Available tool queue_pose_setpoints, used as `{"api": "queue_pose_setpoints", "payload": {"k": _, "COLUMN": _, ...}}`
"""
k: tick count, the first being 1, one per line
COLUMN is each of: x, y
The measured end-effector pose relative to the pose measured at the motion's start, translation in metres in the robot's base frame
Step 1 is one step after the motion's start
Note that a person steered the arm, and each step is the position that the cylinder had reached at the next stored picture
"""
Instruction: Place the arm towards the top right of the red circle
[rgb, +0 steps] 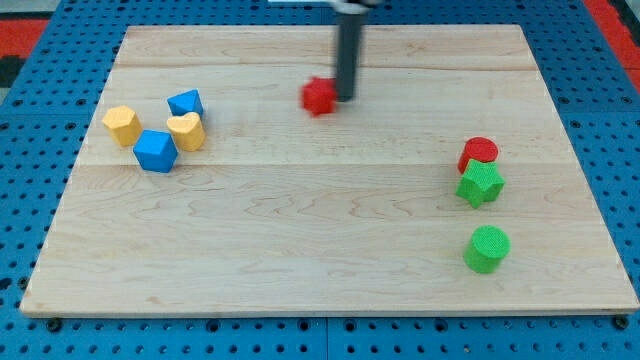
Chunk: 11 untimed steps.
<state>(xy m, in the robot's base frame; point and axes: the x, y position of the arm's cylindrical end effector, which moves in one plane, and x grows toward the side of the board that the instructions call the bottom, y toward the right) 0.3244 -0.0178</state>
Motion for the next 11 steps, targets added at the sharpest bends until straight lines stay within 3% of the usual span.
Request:
{"api": "queue_pose_setpoints", "payload": {"k": 1, "x": -0.009, "y": -0.015}}
{"api": "queue_pose_setpoints", "payload": {"k": 2, "x": 0.048, "y": -0.065}}
{"api": "queue_pose_setpoints", "payload": {"k": 3, "x": 0.049, "y": -0.036}}
{"api": "queue_pose_setpoints", "payload": {"k": 5, "x": 0.017, "y": 0.193}}
{"api": "queue_pose_setpoints", "payload": {"k": 7, "x": 0.068, "y": 0.348}}
{"api": "queue_pose_setpoints", "payload": {"k": 8, "x": 0.083, "y": 0.35}}
{"api": "queue_pose_setpoints", "payload": {"k": 10, "x": 0.086, "y": 0.212}}
{"api": "queue_pose_setpoints", "payload": {"k": 11, "x": 0.078, "y": 0.196}}
